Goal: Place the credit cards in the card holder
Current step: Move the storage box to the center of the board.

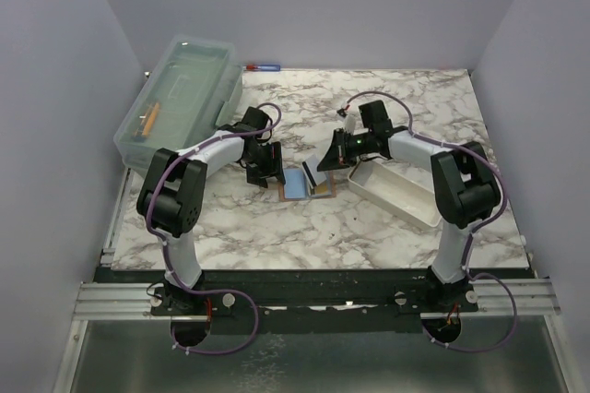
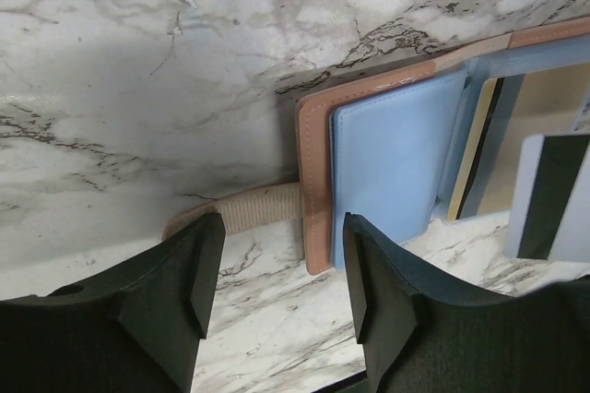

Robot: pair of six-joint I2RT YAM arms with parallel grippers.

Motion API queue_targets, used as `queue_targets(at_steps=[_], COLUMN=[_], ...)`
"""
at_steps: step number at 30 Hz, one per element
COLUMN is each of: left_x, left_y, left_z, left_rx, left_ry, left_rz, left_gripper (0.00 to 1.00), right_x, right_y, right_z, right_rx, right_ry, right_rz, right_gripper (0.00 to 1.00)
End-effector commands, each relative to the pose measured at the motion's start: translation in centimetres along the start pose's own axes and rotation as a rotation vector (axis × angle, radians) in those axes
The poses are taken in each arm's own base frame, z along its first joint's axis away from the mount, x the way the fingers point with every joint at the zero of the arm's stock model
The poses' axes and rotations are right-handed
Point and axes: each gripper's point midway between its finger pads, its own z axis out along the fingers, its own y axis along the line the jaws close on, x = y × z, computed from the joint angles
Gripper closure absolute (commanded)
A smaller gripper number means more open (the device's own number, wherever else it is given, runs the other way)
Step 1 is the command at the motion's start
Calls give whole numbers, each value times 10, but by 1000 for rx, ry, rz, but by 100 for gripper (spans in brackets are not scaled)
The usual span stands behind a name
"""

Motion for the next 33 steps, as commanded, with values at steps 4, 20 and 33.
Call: queue_targets(at_steps=[4, 20, 33], left_x=[8, 6, 6], left_y=[23, 19, 17], left_z=[12, 8, 5], left_rx=[-103, -93, -81], left_ry=[33, 23, 18], left_rz=[5, 7, 5], left_gripper=[41, 41, 42], right_x=[21, 35, 27], right_y=[-17, -33, -29], right_z=[13, 29, 42], right_rx=[10, 26, 54], right_ry=[82, 131, 127], right_rz=[63, 121, 113], right_gripper=[100, 100, 100])
